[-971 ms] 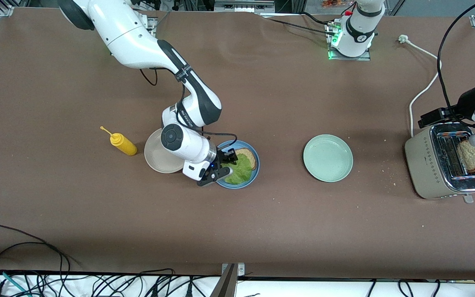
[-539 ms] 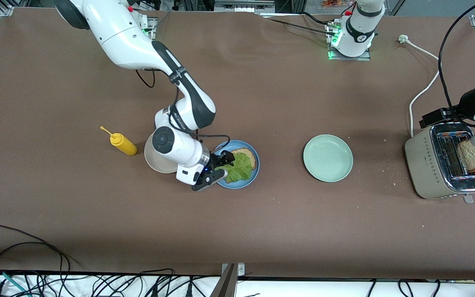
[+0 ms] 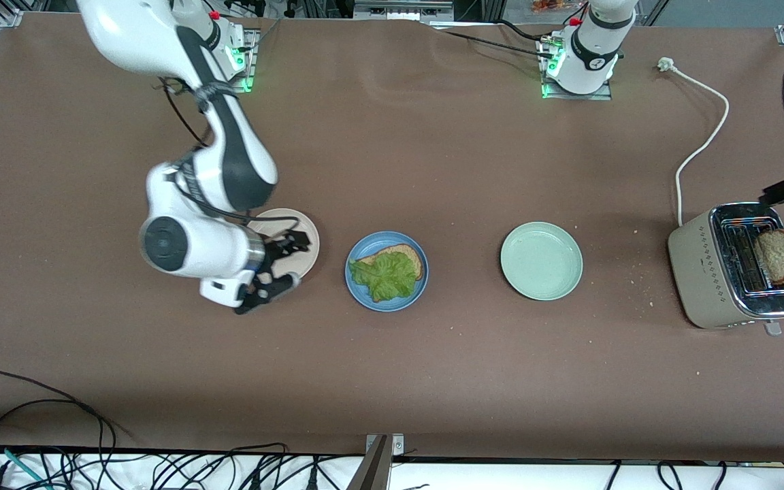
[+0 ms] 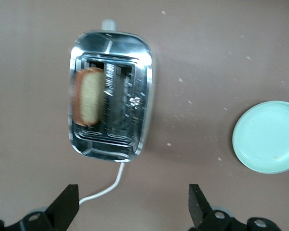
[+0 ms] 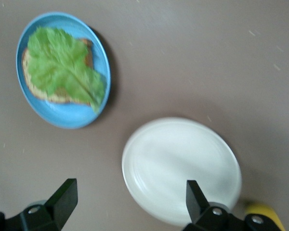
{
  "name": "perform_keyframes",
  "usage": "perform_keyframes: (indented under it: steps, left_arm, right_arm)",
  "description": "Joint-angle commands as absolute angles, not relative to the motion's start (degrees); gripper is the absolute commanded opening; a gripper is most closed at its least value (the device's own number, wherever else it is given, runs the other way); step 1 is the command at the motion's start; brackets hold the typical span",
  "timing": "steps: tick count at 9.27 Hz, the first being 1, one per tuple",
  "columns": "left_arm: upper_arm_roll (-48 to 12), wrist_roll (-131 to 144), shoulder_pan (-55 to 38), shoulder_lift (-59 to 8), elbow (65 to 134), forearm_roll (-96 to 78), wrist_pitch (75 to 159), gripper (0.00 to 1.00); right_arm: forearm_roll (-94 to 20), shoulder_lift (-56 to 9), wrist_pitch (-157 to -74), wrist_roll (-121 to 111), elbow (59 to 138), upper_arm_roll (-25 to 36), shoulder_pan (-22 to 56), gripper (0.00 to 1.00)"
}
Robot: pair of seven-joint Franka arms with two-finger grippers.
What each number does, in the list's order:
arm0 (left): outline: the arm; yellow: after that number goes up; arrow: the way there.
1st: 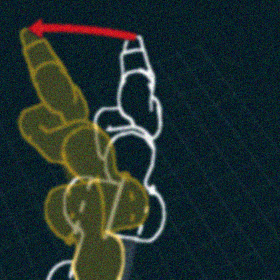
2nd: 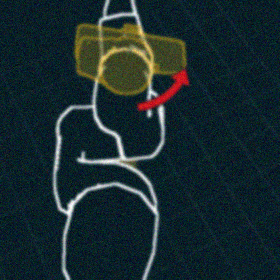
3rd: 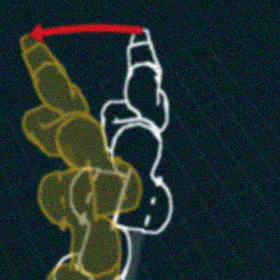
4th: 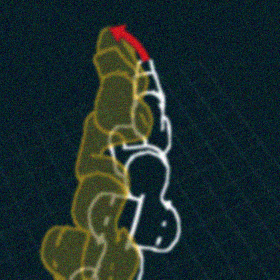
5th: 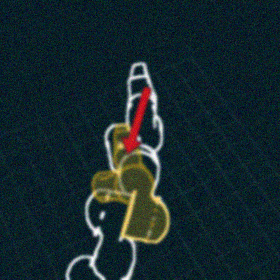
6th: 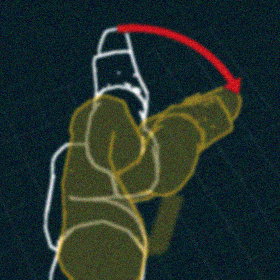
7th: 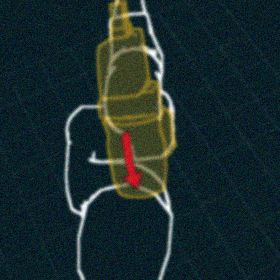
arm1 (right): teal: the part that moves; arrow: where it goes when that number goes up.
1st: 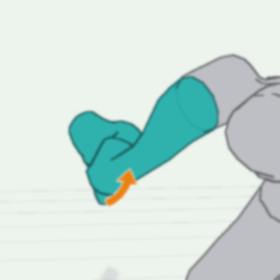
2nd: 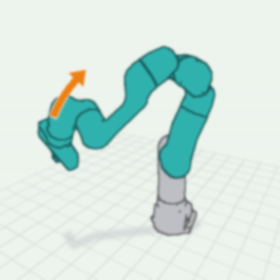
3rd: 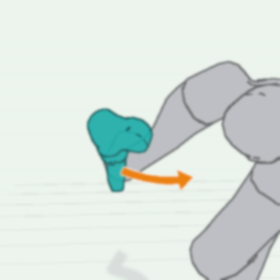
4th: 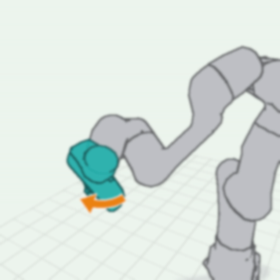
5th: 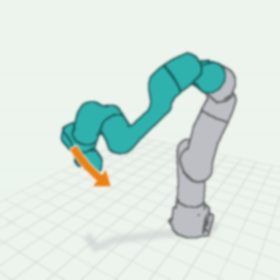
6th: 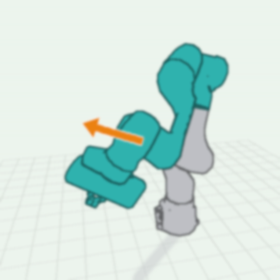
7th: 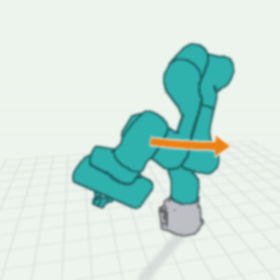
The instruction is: Make sandwich in blue plate with both arms
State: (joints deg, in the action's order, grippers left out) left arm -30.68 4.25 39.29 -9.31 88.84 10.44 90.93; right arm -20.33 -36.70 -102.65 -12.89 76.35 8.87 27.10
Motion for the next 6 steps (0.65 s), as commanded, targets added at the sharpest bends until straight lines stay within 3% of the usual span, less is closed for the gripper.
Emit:
perform_keyframes:
  steps: [1, 4, 6]
  left_arm:
    - [-31.11, 0.62, 46.12, -12.02, 88.59, 11.51, 99.36, 1.0]
    - [-31.11, 1.05, 48.25, -18.7, 88.68, 11.6, 110.1, 1.0]
    - [-31.03, 1.41, 48.51, -23.09, 88.68, 11.6, 111.53, 1.0]
  right_arm:
    - [-15.34, -28.15, -87.59, -19.47, 78.66, 16.33, 27.42, 1.0]
    - [-2.87, -17.62, -86.03, -27.86, 89.77, 22.31, 27.51, 1.0]
    - [0.35, -11.71, -93.56, -35.62, 100.58, 27.3, 27.42, 1.0]
